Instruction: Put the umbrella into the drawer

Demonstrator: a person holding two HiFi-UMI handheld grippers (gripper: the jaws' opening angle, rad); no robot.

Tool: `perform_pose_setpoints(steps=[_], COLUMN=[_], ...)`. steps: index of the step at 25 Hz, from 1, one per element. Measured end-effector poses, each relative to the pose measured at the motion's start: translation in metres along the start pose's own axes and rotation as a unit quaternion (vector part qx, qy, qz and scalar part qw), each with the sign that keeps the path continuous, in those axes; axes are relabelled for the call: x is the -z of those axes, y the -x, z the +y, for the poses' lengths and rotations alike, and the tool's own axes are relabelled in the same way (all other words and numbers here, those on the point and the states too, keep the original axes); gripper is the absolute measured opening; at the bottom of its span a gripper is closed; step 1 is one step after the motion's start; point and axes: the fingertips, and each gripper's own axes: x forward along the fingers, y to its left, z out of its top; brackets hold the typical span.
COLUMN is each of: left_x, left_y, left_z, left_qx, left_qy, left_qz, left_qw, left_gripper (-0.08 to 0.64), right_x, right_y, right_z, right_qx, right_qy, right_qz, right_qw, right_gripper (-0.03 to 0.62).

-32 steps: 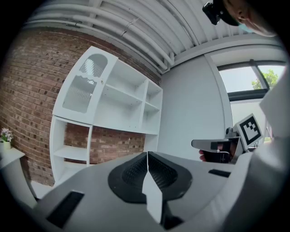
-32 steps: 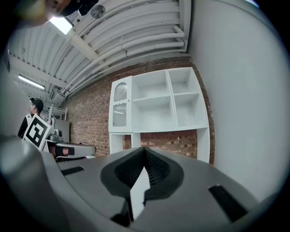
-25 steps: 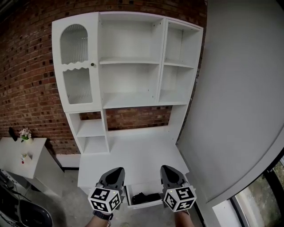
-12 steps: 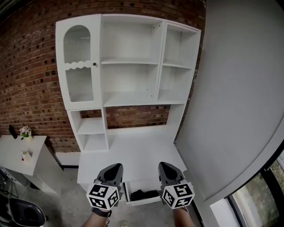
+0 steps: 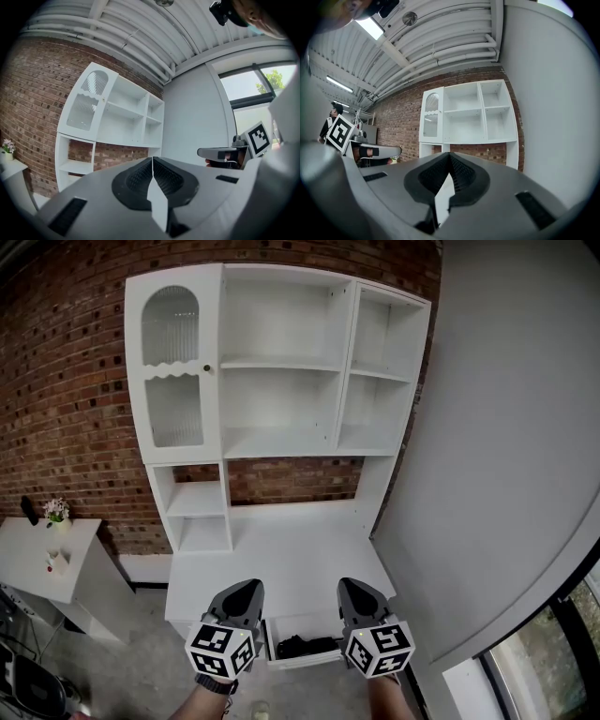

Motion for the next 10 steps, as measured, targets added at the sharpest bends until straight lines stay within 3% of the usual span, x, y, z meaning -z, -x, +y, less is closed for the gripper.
perform_pose_setpoints(steps=[10], left_x=[0.0049], left_y=[0.0036], left_z=[0.0023], left_qx=[-0.002], left_qy=[0.000], left_qz=[0.003], left_qw=[1.0000], left_gripper=[0.011], right_x=[0.0046], right_y=[-0.0011], right_z=[0.0089], right_qx=[-0.010], right_qy=[-0.003], right_qz=[0.002], right_qw=[1.000], right_gripper=[0.003])
